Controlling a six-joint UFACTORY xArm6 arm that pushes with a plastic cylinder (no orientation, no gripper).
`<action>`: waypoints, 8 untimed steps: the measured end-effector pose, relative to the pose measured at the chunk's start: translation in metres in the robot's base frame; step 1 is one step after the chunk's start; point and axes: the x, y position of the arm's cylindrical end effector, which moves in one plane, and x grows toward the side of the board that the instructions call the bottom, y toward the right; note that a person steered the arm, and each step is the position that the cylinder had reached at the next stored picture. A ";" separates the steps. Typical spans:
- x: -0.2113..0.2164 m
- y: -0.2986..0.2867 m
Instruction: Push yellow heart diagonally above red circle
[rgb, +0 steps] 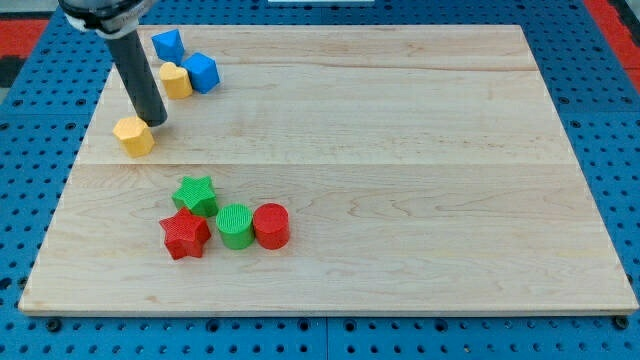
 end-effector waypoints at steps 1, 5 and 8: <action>-0.003 -0.047; -0.088 -0.015; -0.001 0.056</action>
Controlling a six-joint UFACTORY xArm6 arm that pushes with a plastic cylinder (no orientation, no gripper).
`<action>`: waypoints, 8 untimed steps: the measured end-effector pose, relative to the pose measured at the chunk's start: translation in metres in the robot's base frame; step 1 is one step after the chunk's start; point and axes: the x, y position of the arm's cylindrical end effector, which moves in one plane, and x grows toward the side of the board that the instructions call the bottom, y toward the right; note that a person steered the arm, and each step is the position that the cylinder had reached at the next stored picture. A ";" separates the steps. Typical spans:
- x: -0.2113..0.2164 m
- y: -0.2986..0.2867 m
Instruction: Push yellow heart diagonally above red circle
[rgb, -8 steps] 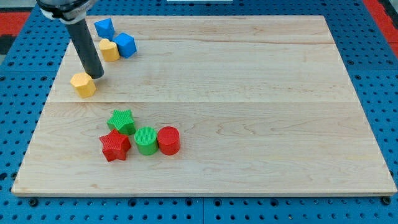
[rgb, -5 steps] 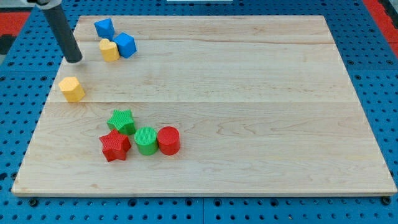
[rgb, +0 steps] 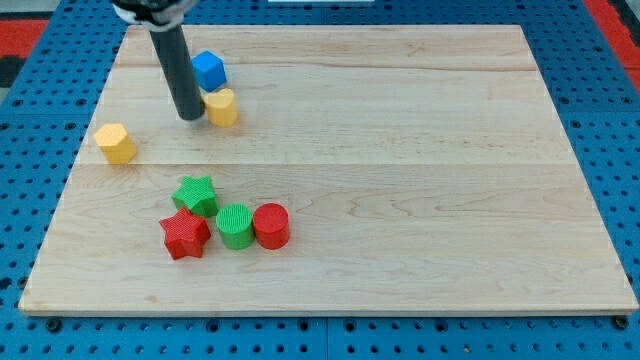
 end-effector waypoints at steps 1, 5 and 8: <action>0.008 0.017; -0.008 0.059; 0.121 0.146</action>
